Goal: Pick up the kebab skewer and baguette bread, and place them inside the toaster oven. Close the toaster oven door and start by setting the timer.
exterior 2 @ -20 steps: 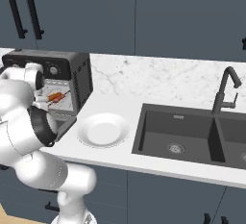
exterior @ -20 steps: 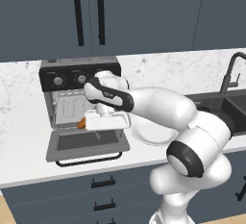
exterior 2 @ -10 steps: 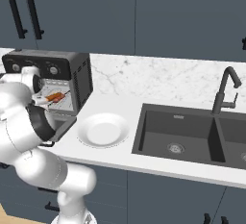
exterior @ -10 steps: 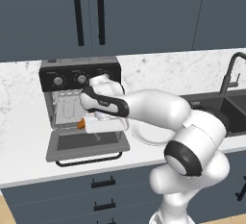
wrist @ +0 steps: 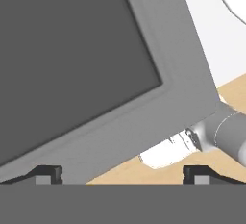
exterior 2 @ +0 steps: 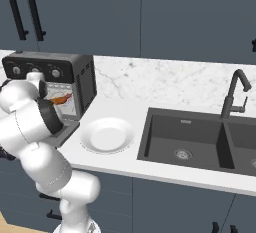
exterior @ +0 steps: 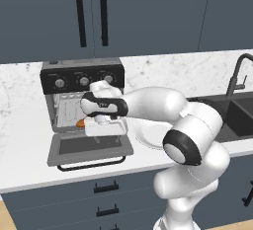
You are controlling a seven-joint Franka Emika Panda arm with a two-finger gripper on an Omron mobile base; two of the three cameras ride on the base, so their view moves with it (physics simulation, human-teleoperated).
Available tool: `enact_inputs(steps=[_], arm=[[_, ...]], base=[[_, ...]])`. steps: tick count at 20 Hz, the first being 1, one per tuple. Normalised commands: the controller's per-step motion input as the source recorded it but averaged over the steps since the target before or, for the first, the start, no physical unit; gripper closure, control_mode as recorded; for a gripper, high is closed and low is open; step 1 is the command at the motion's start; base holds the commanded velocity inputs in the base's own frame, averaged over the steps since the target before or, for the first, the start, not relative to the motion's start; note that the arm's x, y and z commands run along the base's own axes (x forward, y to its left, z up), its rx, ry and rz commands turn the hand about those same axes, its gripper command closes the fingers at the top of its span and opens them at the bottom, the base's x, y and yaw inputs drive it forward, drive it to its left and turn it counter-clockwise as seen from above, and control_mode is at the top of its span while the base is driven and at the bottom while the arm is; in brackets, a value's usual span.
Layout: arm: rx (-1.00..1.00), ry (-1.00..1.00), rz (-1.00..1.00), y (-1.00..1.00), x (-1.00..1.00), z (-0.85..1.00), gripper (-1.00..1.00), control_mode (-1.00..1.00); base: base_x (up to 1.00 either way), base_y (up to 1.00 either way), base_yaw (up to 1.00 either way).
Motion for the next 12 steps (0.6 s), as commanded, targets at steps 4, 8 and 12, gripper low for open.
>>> enact_inputs(steps=[4, 8, 12], arm=[[-0.01, -0.08, -0.03, 0.23, 0.23, -0.17, -1.0, -1.0], [-0.03, -0.11, -0.04, 0.2, 0.35, -0.01, -1.0, -1.0], [-0.02, -0.11, -0.04, 0.03, 0.33, 0.0, -1.0, -1.0]], base=[[0.0, 0.0, 0.0], [0.0, 0.0, 0.0], [0.0, 0.0, 0.0]])
